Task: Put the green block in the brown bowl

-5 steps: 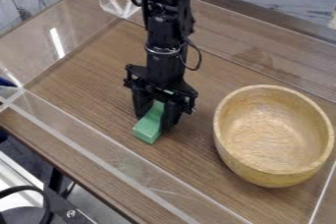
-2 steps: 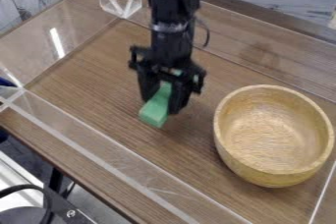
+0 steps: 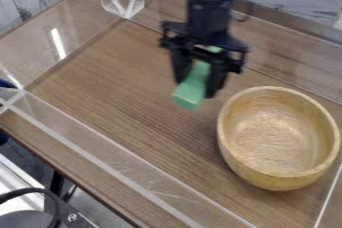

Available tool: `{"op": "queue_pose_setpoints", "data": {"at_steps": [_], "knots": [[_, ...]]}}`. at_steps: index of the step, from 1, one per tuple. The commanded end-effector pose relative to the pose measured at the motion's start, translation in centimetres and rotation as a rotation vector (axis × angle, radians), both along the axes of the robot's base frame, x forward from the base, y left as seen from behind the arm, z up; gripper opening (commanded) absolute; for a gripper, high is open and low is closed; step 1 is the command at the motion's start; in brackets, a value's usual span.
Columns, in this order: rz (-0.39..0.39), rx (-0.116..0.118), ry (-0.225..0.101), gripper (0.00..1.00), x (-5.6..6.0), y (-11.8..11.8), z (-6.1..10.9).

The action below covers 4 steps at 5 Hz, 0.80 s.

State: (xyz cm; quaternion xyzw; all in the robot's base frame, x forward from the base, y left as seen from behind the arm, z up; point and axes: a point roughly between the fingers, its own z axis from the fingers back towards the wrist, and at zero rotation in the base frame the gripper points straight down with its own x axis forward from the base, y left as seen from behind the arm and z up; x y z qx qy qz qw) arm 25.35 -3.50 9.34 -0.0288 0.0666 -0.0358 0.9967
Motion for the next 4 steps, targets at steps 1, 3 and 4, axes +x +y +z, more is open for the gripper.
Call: {"op": "queue_pose_setpoints", "data": {"at_steps": [1,3,4], "knots": [[-0.049,-0.023,-0.064,0.0,1.4,-4.0,1.4],[-0.13,-0.028,-0.044,0.0,0.9,-9.7,-0.6],[-0.135,-0.023,-0.021,0.0,1.0,-9.7,-2.0]]}}
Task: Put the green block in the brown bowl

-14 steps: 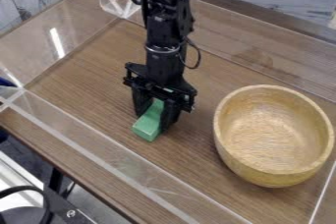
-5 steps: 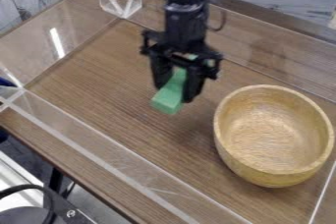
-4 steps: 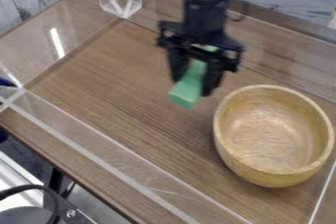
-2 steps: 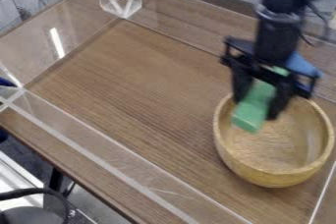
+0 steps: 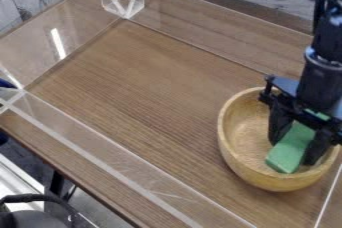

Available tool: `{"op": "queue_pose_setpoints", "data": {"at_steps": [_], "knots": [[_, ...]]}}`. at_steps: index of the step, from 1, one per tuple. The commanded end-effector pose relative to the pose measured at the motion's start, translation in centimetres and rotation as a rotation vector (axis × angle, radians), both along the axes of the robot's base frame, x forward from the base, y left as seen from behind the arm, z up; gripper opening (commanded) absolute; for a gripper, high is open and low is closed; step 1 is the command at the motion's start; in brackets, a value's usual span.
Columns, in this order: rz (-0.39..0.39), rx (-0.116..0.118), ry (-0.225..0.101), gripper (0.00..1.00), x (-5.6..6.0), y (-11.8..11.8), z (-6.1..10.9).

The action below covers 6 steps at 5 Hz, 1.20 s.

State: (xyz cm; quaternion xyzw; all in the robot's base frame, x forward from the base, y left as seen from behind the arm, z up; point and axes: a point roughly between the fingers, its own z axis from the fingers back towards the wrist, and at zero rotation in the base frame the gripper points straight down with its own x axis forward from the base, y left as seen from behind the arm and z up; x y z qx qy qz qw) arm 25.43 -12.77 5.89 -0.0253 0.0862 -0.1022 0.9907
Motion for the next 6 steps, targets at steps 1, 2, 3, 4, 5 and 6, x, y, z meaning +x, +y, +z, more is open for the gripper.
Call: {"op": "queue_pose_setpoints", "data": {"at_steps": [1,2,3,4,5,6], "knots": [[0.018,-0.029,-0.067,0.0,1.1,0.4,1.5],[0.036,-0.034,-0.079,0.0,1.3,1.2,1.7],[0.052,-0.038,-0.092,0.0,1.3,2.0,1.8],[0.057,-0.041,-0.093,0.0,1.4,2.3,1.7],[0.058,-0.045,-0.091,0.0,1.3,2.4,1.5],[0.058,-0.049,-0.09,0.0,1.2,2.5,1.4]]}}
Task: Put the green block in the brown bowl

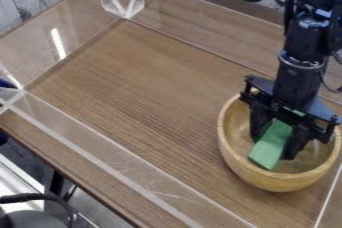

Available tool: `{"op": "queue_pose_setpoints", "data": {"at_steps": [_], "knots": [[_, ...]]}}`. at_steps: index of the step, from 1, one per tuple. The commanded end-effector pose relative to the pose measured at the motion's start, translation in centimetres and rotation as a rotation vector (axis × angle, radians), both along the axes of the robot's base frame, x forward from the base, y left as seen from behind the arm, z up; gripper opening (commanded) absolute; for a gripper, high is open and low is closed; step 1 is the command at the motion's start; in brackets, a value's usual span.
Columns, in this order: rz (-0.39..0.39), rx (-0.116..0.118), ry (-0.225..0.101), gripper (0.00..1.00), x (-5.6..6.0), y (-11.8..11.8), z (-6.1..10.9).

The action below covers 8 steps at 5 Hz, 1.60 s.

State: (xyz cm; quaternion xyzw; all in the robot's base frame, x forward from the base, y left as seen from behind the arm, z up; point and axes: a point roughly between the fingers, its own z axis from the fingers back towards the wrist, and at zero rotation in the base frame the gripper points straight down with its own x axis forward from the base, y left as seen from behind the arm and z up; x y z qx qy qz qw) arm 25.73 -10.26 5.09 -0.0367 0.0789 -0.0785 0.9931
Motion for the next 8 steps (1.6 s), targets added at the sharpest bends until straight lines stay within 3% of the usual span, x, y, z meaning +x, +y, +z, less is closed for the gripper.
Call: {"op": "queue_pose_setpoints", "data": {"at_steps": [1,3,6,8], "knots": [[0.01,-0.031,-0.078,0.0,0.77,0.01,2.1],[0.011,-0.043,-0.089,0.0,0.63,0.07,2.45],[0.001,-0.048,-0.079,0.0,0.35,-0.11,2.11],[0.006,-0.046,-0.078,0.0,0.8,0.0,1.96]]}}
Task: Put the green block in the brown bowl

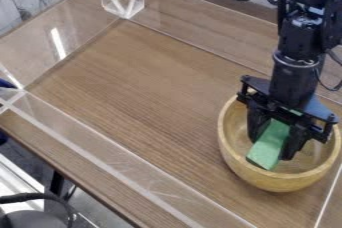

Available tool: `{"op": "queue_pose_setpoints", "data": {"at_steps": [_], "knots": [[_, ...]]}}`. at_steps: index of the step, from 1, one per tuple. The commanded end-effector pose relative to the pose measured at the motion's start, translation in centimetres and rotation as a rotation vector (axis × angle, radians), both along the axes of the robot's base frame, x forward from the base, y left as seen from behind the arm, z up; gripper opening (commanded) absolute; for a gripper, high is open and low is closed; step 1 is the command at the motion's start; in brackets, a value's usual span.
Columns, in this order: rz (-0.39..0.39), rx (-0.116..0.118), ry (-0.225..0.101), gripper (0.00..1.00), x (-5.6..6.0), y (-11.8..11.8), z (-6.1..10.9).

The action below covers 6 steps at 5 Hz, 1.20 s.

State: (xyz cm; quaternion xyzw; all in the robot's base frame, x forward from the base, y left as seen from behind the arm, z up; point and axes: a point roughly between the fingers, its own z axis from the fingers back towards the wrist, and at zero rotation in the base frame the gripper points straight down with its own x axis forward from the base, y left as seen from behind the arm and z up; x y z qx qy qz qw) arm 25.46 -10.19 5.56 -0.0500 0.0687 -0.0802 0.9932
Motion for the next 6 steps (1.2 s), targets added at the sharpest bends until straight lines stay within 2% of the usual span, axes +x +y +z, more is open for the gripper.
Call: {"op": "queue_pose_setpoints", "data": {"at_steps": [1,6], "knots": [[0.011,-0.018,-0.06,0.0,1.3,0.0,1.5],[0.017,-0.015,-0.042,0.0,2.4,0.2,0.6]]}}
